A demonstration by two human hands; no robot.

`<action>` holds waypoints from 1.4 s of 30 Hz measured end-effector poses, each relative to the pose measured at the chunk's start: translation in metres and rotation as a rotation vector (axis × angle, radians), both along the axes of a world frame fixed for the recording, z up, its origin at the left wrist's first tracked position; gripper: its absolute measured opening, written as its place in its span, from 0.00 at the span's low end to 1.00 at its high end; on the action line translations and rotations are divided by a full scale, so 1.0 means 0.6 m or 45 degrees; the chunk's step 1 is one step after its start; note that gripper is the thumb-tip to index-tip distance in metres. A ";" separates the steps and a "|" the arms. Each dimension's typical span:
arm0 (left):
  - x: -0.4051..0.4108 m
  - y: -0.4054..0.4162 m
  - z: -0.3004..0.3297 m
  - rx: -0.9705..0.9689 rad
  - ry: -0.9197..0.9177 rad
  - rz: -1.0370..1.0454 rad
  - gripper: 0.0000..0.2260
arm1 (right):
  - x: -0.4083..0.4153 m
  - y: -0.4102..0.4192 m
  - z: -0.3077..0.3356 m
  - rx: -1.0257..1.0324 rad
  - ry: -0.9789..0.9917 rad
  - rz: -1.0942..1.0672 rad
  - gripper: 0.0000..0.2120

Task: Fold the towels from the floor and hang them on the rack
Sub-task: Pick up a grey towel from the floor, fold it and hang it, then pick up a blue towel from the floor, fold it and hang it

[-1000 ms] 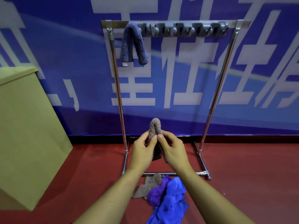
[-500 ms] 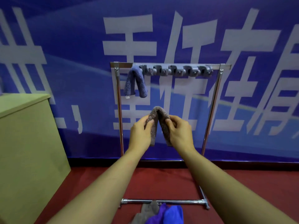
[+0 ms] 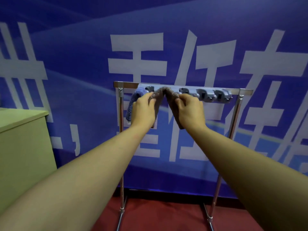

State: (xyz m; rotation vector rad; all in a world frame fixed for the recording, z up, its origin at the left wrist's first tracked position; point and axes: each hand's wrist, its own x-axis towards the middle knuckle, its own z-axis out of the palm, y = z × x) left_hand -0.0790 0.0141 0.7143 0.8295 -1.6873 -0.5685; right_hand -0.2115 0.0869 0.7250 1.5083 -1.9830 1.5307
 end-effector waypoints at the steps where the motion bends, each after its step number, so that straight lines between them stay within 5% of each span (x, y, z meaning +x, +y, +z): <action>1: -0.006 -0.016 0.009 -0.025 0.002 0.039 0.12 | -0.007 -0.020 0.008 -0.015 0.011 -0.007 0.12; 13: -0.076 -0.135 0.008 -0.172 -0.026 0.310 0.14 | -0.055 -0.171 -0.004 0.057 0.122 -0.105 0.13; 27: -0.081 -0.156 -0.095 0.192 -0.139 -0.108 0.11 | -0.048 -0.179 -0.088 0.181 0.109 0.147 0.14; 34: -0.039 -0.116 -0.266 0.508 -0.288 -0.241 0.22 | -0.070 -0.100 -0.245 0.427 0.012 0.159 0.20; 42: 0.005 0.008 -0.615 0.903 -0.386 -0.341 0.18 | -0.047 0.033 -0.587 0.842 -0.222 0.213 0.19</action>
